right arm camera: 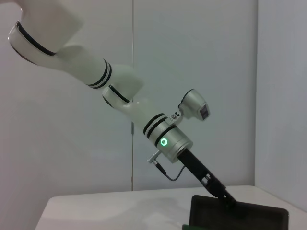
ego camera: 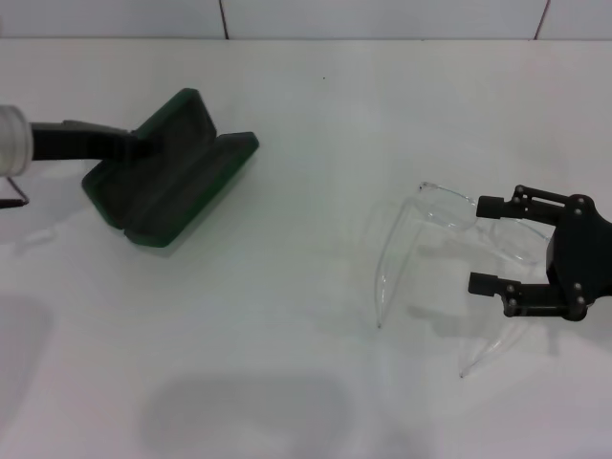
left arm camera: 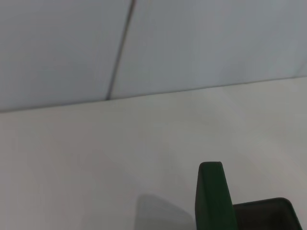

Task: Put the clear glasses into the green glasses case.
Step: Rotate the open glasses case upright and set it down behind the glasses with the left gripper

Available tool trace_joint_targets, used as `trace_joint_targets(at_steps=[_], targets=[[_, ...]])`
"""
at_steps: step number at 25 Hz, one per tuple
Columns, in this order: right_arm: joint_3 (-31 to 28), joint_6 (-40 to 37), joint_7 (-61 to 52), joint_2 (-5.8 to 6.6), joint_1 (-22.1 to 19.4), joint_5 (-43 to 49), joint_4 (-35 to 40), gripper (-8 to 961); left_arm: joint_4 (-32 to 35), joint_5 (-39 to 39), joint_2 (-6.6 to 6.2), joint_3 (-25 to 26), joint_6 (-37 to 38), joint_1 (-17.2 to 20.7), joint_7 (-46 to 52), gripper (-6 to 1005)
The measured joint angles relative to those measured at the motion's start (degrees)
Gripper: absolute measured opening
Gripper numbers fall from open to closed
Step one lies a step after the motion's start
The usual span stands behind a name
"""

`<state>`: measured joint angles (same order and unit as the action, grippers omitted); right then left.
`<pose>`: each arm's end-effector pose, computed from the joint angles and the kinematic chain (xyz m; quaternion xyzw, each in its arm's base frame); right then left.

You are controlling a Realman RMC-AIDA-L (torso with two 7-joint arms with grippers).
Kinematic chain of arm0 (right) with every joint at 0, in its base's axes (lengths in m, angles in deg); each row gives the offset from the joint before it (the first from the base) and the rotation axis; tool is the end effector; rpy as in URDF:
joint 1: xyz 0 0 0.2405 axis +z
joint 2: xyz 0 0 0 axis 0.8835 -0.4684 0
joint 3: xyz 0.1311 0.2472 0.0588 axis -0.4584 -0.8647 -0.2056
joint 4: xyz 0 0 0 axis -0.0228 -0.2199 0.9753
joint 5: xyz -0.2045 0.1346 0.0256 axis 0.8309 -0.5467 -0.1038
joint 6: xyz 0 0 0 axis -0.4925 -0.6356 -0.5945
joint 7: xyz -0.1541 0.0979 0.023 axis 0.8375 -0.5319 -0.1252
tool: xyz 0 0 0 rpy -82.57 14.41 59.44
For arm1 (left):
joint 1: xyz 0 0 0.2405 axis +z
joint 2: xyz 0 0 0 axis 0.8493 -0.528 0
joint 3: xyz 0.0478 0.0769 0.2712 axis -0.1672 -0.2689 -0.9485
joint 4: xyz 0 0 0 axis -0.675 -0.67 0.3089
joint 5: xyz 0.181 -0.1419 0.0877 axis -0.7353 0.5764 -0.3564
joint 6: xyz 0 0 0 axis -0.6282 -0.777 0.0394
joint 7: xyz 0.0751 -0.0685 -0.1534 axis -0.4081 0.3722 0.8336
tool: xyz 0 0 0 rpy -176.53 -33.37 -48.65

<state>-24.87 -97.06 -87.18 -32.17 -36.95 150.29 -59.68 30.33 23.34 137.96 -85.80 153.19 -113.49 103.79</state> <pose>0.2989 0.3359 -0.0274 -0.9332 0.0184 0.3345 0.1302 -0.3248 0.4720 -0.0083 -0.8653 -0.4139 -0.0973 0.2657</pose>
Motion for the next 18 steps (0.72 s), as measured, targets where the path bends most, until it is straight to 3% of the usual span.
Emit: trace_joint_targets(at_steps=[13, 18], targets=[[0.6, -1.4, 1.5, -0.72, -1.5, 2.7, -0.1, 808, 11.9, 4.4, 0.03, 0.0, -2.1, -6.4, -24.7, 215], [0.8, -2.3, 3.1, -1.24, -2.8, 4.6, -0.5, 808, 17.4, 0.5, 0.18, 0.0, -6.3, -10.8, -33.5, 219]])
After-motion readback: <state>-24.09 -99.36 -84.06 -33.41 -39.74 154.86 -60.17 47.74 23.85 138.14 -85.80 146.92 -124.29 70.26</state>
